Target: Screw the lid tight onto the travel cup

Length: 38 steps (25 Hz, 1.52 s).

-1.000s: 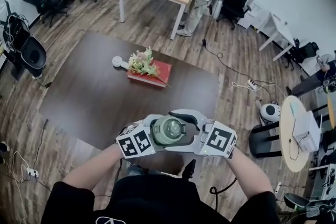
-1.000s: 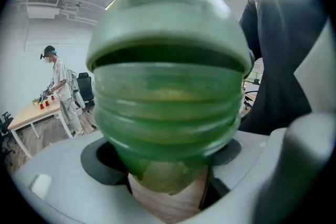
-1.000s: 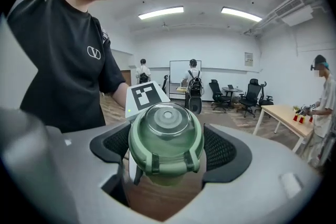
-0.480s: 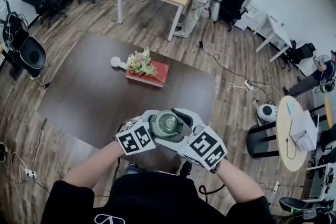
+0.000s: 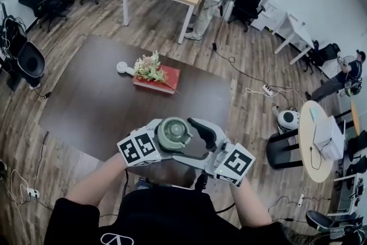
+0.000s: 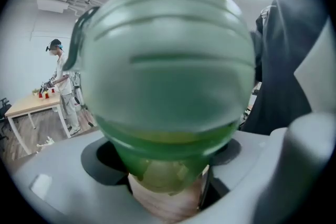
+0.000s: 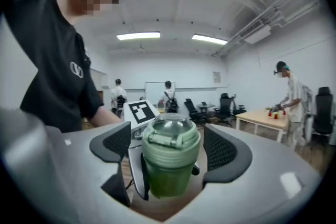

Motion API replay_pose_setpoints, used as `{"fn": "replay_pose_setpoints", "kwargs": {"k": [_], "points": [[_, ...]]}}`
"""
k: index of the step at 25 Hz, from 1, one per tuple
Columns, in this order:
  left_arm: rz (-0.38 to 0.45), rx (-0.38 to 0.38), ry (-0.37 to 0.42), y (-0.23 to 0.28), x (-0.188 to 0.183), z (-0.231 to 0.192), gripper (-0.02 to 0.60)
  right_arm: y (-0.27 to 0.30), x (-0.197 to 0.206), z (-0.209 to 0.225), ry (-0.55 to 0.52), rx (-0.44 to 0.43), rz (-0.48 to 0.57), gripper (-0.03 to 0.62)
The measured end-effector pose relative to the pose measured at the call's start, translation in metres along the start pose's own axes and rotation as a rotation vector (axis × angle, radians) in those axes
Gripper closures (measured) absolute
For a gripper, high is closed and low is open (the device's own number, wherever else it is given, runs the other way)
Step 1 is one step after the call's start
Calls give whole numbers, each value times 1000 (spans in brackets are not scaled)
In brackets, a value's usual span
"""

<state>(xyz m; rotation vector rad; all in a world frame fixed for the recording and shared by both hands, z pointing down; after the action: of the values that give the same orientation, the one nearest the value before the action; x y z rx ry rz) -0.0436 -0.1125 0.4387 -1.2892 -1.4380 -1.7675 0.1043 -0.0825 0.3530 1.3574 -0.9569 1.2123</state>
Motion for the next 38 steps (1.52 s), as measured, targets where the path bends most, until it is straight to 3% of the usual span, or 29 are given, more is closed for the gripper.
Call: {"fn": "replay_pose_setpoints", "kwargs": {"k": [2,6,7,8,10,13,19,20,22,26,28,30,34,38], "points": [[9,28,3,-4,-4,2,172,-6,9,11,-9,-112,8,148],[4,58,26,-7,-7,7,172,-4,14,31,35,-249,19,156],[3,60,28,-7,-8,7,172,-3,13,32,41,-279,22,188],[2,59,30,-7,-8,8,172,-3,11,31,41,-296,25,221],[4,42,30,-9,-9,7,172,-2,10,28,35,-272,38,223],[15,-13,22,-13,-10,0,172,3,9,12,48,-78,92,225],[25,-82,-28,-13,-6,-6,172,37,3,-40,129,534,61,226],[27,-80,-35,-12,-5,-6,172,41,3,-44,132,585,51,226],[27,-74,-45,-12,-4,-6,172,45,2,-45,133,607,42,223],[11,-44,-41,-16,-7,-7,172,29,3,-38,161,454,91,218],[6,-20,-45,-17,-7,-7,172,13,3,-31,144,341,109,169],[8,9,-52,-20,-8,-8,172,-2,0,-19,105,205,109,129],[-2,94,-28,-22,-14,0,172,-8,-5,8,-63,-99,12,129],[-39,133,17,-15,-21,14,172,-3,-15,23,-25,-323,0,139]]}}
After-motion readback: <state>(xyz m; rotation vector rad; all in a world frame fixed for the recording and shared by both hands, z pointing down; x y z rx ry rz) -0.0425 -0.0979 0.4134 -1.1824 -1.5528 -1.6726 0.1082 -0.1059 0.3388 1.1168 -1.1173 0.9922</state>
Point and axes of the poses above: the fingertips, and each gripper's own axes: y forward along the fingers, z to its right, x out of its underside, the point moved 10 cm from there along -y, backward along the fingers, and after that the axes turned 9 degrees about -x, right-handed, at the moved point
